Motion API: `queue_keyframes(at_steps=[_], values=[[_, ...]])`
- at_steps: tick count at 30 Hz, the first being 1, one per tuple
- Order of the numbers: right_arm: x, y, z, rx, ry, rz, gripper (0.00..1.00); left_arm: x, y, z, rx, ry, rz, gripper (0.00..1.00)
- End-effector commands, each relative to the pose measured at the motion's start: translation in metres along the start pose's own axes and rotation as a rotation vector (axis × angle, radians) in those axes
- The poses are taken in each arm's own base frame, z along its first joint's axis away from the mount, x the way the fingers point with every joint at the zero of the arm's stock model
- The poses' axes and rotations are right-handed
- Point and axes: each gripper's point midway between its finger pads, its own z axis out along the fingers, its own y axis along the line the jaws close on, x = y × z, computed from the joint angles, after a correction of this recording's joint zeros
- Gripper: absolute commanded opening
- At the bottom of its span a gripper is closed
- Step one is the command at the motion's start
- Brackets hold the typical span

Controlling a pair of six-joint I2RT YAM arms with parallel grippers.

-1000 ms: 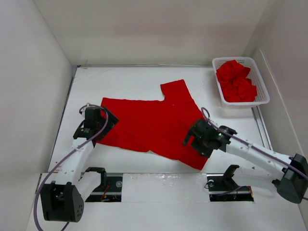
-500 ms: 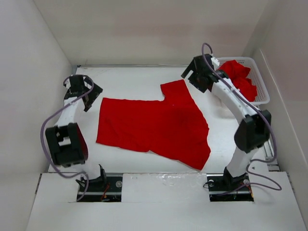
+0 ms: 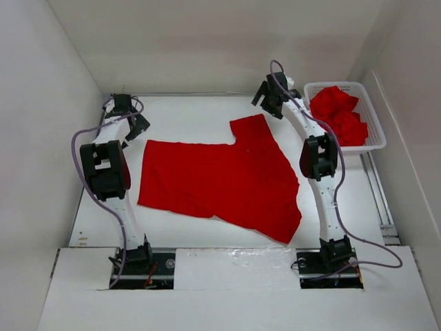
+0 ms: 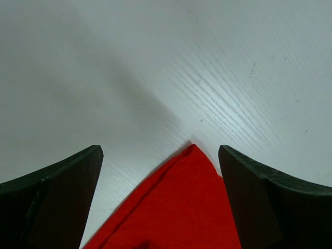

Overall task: Fold and stack the t-shirts
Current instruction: Grap the side of the flattened tshirt furthest away from the robot with both arms

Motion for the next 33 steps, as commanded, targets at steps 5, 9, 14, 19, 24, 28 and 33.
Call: queue_keyframes(at_steps=[5,9,14,19,24,28,33], values=[[-0.022,0.006,0.019,-0.051,-0.093,-0.073,1.0,0.005,-0.011,0.015,-0.015,0.019,0.093,0.88],[-0.012,0.0,0.031,-0.013,-0.096,-0.106,0.98,0.02,-0.006,0.029,-0.024,0.052,0.11,0.84],[-0.01,-0.001,0.035,-0.008,-0.09,-0.118,0.81,0.03,-0.013,0.03,-0.021,0.06,0.178,0.82],[0.01,0.001,0.033,-0.003,-0.041,-0.164,0.76,0.049,-0.015,0.042,-0.053,0.094,0.225,0.76],[0.035,-0.007,0.035,0.021,0.04,-0.2,0.76,0.06,-0.017,0.045,-0.016,0.127,0.224,0.69],[0.054,-0.015,0.036,0.022,0.11,-0.22,0.71,0.064,-0.017,0.046,-0.009,0.133,0.223,0.58],[0.066,-0.01,0.032,-0.004,0.152,-0.25,0.65,0.067,-0.019,0.046,0.013,0.138,0.233,0.38]])
